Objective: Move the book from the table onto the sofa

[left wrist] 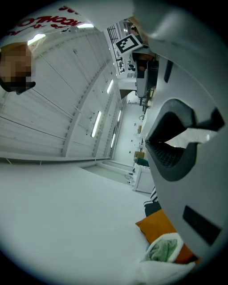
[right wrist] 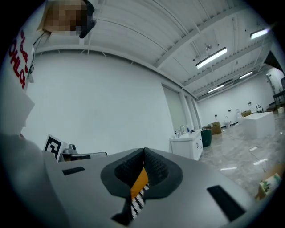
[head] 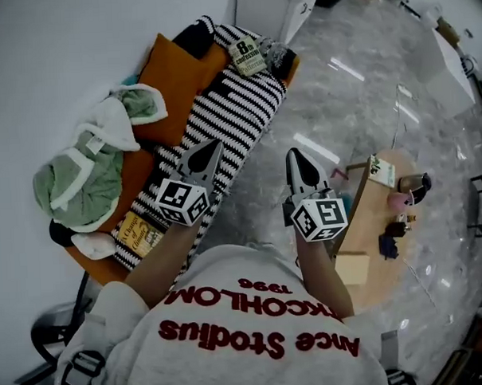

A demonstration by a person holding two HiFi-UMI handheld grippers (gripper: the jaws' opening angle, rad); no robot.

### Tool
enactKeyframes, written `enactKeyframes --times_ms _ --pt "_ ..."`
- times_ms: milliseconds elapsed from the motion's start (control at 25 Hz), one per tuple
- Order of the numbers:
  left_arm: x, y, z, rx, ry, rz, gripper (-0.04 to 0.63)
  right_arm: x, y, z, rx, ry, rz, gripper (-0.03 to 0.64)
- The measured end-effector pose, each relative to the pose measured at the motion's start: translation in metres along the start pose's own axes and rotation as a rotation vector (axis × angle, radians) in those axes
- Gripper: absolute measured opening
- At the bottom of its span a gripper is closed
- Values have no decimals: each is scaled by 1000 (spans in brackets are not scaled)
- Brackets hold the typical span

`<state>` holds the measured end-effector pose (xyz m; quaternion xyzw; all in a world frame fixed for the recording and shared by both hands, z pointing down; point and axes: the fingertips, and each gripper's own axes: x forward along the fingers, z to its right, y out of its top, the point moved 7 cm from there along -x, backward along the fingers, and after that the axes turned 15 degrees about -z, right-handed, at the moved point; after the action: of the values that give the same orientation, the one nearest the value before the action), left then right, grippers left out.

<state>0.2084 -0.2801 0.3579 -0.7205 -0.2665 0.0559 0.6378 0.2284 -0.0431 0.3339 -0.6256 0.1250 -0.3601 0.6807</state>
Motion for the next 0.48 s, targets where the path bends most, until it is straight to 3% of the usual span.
enactKeyframes --times_ms 480 --pt "169 9 149 47 -260 -28 17 -122 -13 170 89 -278 46 26"
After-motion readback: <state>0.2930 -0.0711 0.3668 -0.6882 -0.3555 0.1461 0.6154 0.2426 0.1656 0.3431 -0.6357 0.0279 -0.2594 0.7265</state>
